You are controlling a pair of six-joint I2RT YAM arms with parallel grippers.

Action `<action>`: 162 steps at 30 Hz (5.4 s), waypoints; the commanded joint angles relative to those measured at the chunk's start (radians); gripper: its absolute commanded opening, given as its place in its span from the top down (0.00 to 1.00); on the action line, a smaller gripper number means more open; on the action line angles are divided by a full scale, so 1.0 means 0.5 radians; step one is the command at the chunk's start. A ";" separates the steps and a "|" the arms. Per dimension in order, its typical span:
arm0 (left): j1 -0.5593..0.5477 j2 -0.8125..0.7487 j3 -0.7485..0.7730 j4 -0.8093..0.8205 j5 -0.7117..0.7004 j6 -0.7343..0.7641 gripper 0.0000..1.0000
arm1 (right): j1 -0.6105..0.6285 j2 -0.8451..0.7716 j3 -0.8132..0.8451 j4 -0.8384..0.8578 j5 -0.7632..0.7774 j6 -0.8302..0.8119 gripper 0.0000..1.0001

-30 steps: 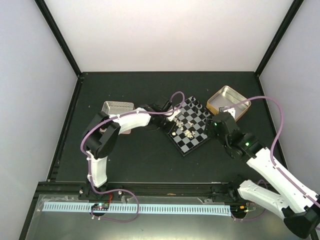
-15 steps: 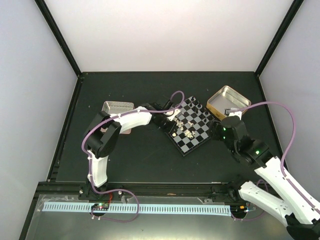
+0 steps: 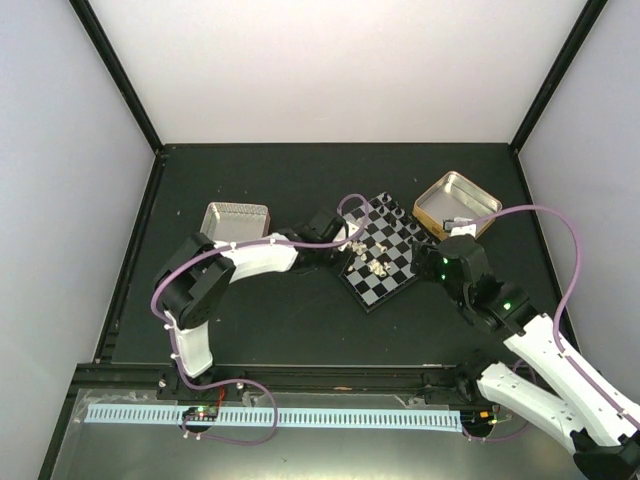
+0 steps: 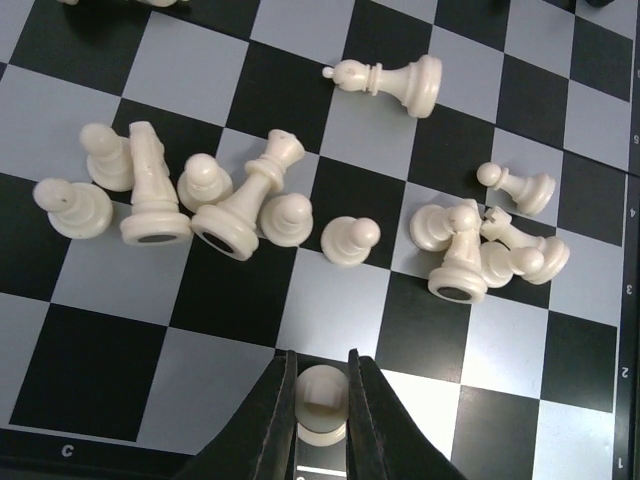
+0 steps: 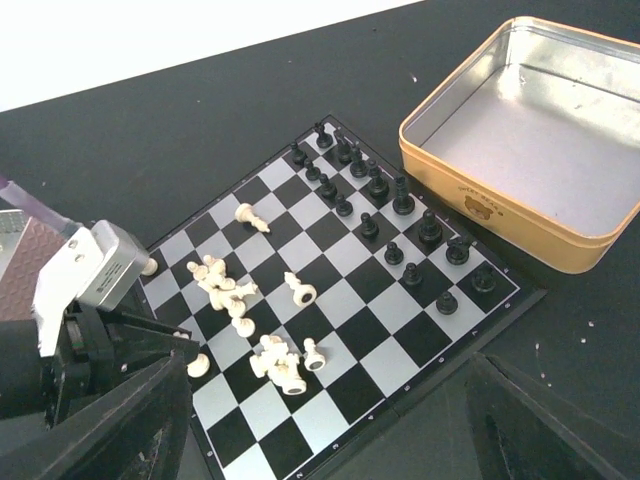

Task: Set up the chess pieces on the board
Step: Place the chess piece on the chessboard, then pick up the chess piece from the chessboard.

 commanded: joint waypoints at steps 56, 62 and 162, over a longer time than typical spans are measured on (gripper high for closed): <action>-0.110 -0.443 -0.285 0.151 -0.192 -0.144 0.29 | -0.009 -0.014 -0.108 0.091 -0.136 0.069 0.24; -0.045 -0.632 -0.310 0.055 -0.150 -0.261 0.31 | -0.008 0.173 -0.083 0.091 -0.155 0.074 0.25; 0.407 -1.277 -0.598 0.811 1.505 -1.121 0.63 | -0.191 0.904 -0.066 1.585 -2.618 -0.873 0.85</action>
